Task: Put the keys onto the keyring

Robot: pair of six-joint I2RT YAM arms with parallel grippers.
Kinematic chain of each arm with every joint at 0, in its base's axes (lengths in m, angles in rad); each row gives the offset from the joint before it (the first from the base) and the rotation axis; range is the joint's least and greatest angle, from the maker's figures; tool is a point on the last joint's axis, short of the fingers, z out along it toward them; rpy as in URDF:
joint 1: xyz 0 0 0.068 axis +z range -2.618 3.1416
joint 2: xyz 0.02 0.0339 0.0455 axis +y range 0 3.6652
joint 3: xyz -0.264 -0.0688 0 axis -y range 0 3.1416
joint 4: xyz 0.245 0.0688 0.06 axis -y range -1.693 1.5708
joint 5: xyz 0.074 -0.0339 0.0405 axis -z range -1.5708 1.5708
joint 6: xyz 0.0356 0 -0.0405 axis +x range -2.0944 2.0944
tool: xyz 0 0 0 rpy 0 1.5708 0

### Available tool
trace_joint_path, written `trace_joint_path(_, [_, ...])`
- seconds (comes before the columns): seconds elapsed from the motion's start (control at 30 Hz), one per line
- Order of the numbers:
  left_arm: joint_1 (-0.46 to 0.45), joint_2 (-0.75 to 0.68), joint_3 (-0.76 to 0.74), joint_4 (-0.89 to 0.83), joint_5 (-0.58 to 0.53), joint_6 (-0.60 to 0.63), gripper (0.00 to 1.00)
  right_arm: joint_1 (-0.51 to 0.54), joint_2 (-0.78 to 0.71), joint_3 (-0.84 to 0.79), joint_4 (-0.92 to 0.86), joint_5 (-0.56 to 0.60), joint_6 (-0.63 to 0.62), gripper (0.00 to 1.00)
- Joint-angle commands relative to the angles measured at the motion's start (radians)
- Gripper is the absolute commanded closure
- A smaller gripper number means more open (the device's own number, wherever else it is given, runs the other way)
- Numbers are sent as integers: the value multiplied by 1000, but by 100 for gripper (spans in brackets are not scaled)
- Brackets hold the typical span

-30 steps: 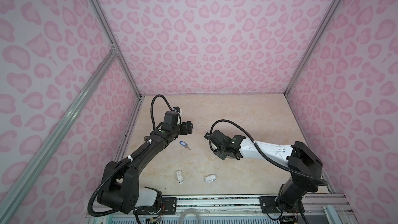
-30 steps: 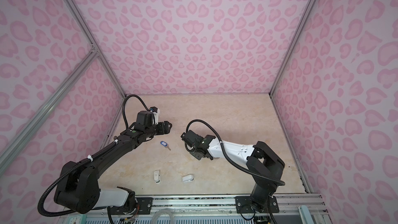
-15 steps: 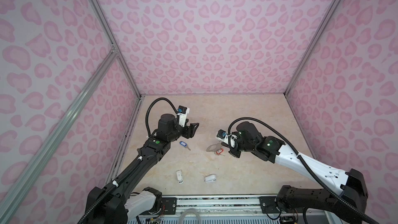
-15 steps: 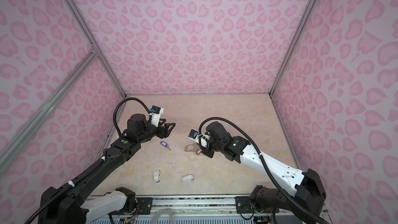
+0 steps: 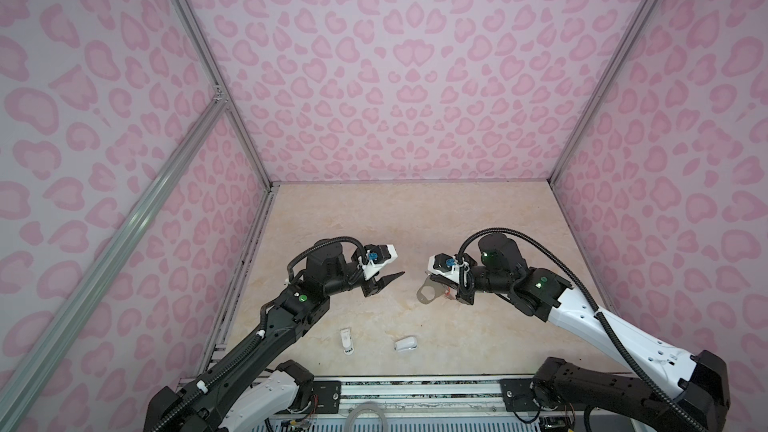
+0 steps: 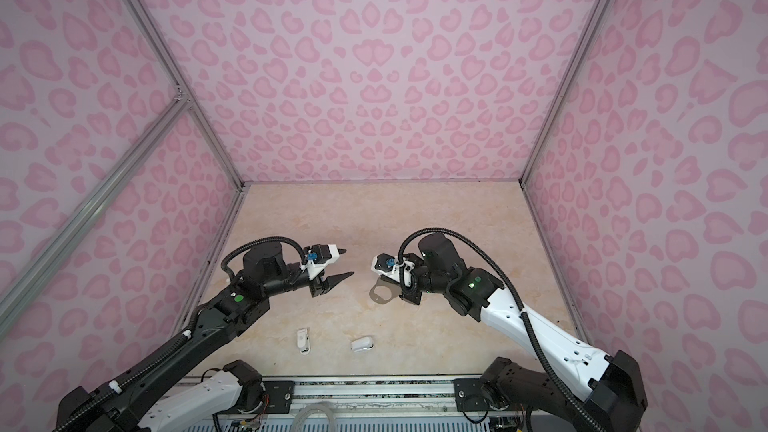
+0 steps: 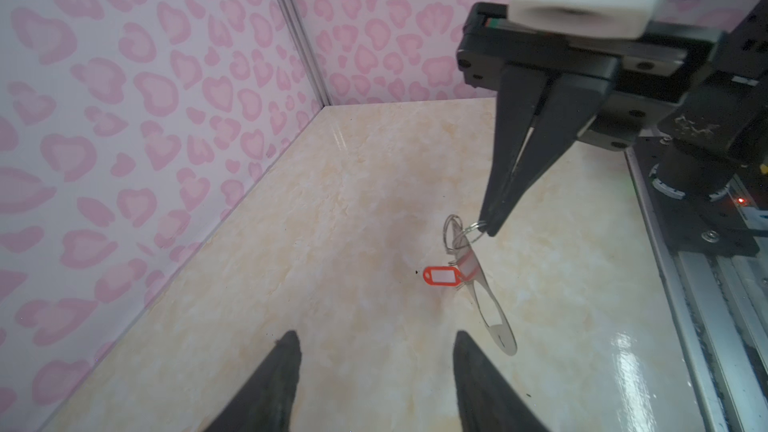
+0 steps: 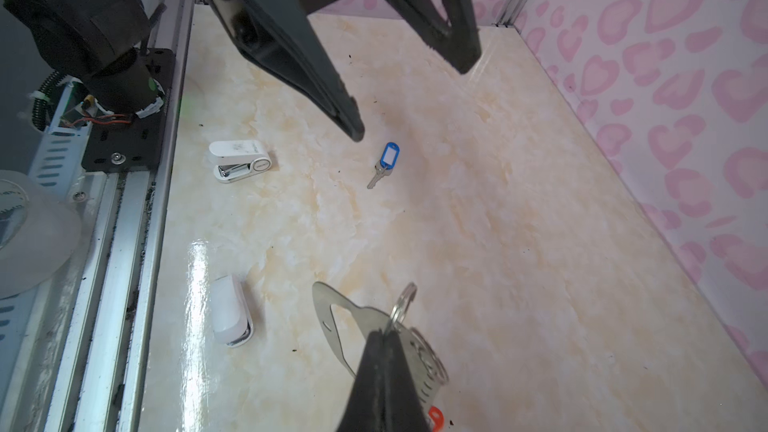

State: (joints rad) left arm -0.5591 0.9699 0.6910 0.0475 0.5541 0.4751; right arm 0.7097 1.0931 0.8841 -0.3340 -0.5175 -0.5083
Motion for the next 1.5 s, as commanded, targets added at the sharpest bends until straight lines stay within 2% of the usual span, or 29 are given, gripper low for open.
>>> trace_joint_path(0.0, [-31, 2, -2, 0, 23, 117, 45, -11, -1, -10, 53, -91, -9, 100])
trace_joint_path(0.33, [-97, 78, 61, -57, 39, 221, 50, -15, 2, -17, 39, -142, -44, 100])
trace_joint_path(0.63, [-137, 155, 135, -148, 66, 312, 61, -15, 7, -14, 35, -163, -73, 100])
trace_joint_path(0.73, [-145, 172, 148, -155, 69, 323, 62, -15, 9, -13, 38, -170, -78, 100])
trace_joint_path(0.8, [-150, 180, 154, -161, 72, 332, 69, -15, 9, -13, 38, -173, -81, 100])
trace_joint_path(1.03, [-163, 201, 166, -170, 69, 351, 74, -15, 20, 1, 19, -187, -104, 100])
trace_joint_path(1.2, [-170, 213, 173, -174, 72, 356, 87, -16, 25, 3, 19, -187, -113, 100])
trace_joint_path(1.27, [-173, 213, 176, -174, 77, 353, 94, -18, 25, 0, 19, -174, -116, 100])
trace_joint_path(1.37, [-174, 210, 181, -173, 80, 330, 96, -19, 14, -11, 28, -126, -118, 100])
trace_joint_path(1.4, [-174, 210, 183, -172, 79, 319, 96, -21, 4, -20, 39, -106, -114, 99])
trace_joint_path(1.47, [-174, 211, 189, -169, 74, 283, 96, -26, -32, -53, 86, -52, -95, 89])
